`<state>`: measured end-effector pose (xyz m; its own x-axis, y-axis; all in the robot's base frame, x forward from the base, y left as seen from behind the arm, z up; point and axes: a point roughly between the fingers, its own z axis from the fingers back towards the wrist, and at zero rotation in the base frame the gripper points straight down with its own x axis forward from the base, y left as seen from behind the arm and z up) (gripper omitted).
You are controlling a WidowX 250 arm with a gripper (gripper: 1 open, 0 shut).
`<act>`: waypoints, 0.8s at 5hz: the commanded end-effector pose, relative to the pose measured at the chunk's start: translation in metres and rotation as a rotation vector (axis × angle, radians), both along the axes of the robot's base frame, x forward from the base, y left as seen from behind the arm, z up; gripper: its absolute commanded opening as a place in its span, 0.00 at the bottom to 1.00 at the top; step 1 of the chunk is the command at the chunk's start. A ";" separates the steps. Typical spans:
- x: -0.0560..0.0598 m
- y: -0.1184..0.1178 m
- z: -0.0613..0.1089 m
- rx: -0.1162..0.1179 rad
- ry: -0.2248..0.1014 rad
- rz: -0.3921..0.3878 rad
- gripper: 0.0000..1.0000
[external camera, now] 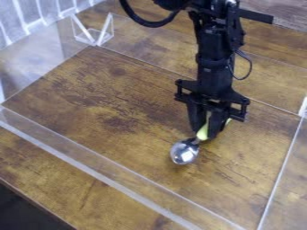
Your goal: Move the green spoon to the right
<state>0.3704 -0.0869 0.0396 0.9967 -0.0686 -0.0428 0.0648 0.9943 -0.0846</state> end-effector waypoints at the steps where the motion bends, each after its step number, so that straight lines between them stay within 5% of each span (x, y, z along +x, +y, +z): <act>1: 0.009 -0.003 0.011 -0.004 -0.053 0.007 0.00; 4: 0.008 0.018 0.003 0.006 -0.041 -0.017 0.00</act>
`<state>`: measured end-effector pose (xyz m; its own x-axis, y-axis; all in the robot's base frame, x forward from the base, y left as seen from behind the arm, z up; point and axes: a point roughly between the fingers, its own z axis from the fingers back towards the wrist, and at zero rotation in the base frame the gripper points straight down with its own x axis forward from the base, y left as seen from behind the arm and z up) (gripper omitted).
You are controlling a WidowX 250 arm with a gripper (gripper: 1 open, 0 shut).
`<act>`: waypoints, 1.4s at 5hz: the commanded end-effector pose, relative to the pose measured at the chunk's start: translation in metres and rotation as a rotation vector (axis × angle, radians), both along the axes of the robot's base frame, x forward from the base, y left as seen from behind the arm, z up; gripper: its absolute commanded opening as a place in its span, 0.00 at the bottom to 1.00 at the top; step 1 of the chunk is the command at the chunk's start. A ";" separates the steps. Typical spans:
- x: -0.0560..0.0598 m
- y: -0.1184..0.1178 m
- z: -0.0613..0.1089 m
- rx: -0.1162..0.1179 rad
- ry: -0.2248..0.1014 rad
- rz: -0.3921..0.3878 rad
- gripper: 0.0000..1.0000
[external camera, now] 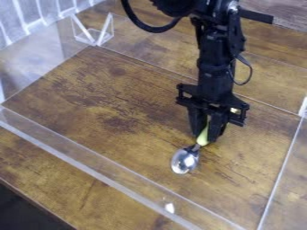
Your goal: Move the green spoon to the right
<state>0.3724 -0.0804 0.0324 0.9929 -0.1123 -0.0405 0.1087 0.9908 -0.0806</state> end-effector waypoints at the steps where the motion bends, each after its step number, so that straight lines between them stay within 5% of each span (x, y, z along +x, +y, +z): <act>1: -0.001 0.006 0.014 0.003 -0.036 0.035 0.00; 2: -0.008 0.000 0.018 0.007 -0.032 0.041 0.00; 4: 0.009 0.008 0.031 0.013 -0.027 0.025 0.00; 5: 0.007 0.021 0.024 0.012 -0.024 -0.001 0.00; 6: 0.018 0.015 0.037 0.011 -0.036 0.013 1.00; 7: 0.029 0.009 0.063 0.015 -0.066 0.005 0.00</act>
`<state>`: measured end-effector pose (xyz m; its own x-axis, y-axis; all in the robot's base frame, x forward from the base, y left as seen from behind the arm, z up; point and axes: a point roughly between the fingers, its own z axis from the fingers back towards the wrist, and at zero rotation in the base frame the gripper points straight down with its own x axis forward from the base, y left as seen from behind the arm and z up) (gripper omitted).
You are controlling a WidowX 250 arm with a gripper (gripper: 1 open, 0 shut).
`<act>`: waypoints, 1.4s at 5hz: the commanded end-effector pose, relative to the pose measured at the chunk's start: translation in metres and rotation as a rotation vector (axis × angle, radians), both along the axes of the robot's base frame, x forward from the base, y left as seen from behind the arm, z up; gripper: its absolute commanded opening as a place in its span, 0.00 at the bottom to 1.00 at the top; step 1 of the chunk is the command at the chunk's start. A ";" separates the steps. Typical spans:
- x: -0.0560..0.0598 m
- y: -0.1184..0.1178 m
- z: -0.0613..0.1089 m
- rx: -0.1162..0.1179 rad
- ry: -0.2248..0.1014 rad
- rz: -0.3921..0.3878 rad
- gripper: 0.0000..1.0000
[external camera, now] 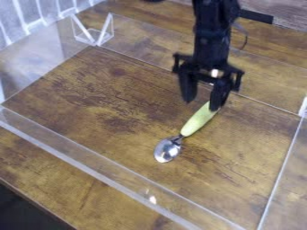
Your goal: Move the green spoon to the right
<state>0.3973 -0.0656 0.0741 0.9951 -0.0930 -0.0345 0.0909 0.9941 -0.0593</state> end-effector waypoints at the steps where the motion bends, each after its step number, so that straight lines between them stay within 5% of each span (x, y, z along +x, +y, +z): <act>1: 0.021 -0.012 0.067 -0.005 -0.136 -0.023 1.00; 2: 0.018 -0.011 0.088 -0.024 -0.181 -0.050 0.00; 3: 0.013 -0.008 0.079 -0.027 -0.165 -0.070 0.00; 4: 0.011 -0.008 0.089 -0.036 -0.170 -0.081 1.00; 5: 0.009 -0.006 0.105 -0.047 -0.185 -0.093 1.00; 7: 0.002 -0.003 0.081 -0.050 -0.139 -0.037 1.00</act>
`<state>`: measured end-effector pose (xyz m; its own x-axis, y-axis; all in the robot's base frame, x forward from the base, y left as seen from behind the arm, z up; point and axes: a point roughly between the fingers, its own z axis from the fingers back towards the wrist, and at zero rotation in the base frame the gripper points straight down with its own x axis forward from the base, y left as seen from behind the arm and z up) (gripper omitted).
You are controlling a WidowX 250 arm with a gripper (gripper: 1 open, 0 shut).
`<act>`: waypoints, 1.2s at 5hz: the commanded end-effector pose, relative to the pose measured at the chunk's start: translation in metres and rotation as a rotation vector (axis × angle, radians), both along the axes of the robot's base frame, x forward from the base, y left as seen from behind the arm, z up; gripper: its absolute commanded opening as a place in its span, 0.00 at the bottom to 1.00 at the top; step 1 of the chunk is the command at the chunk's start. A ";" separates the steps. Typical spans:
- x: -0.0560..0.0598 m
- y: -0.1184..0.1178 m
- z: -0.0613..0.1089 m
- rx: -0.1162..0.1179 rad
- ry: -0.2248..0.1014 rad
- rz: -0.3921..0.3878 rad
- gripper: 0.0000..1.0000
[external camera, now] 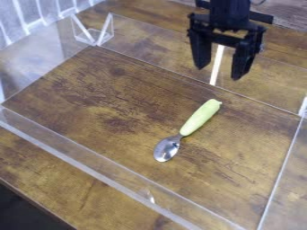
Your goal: Move the green spoon to the right
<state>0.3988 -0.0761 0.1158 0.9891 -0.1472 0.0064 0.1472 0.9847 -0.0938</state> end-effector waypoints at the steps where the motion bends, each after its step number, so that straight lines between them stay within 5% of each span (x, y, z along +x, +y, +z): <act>1: 0.001 0.010 0.029 -0.010 -0.080 0.055 1.00; 3: -0.007 0.010 0.019 -0.006 -0.039 0.116 1.00; 4: -0.011 0.015 0.007 -0.005 -0.025 0.072 1.00; 6: -0.013 0.012 0.013 -0.002 -0.031 -0.035 1.00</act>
